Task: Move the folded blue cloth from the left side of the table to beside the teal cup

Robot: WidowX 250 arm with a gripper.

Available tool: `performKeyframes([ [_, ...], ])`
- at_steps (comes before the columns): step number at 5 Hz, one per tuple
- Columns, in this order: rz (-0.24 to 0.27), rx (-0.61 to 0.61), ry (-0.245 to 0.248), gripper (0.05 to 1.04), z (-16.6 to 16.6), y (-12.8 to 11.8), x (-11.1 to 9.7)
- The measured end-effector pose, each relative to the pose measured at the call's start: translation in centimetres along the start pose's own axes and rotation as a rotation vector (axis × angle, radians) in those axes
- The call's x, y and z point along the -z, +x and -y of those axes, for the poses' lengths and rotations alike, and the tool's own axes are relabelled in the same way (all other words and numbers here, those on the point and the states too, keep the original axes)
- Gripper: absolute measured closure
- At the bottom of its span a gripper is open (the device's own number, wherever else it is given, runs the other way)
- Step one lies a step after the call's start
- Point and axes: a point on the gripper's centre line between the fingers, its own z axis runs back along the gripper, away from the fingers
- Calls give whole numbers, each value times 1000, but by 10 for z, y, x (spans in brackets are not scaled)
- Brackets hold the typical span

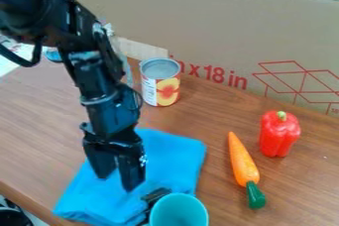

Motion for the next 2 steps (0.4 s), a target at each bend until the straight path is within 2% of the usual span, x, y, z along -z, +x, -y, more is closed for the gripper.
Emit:
performKeyframes([
  [1,55,25,42,84,-7,8,-23],
  [2,135,91,101,84,-5,17,-56],
])
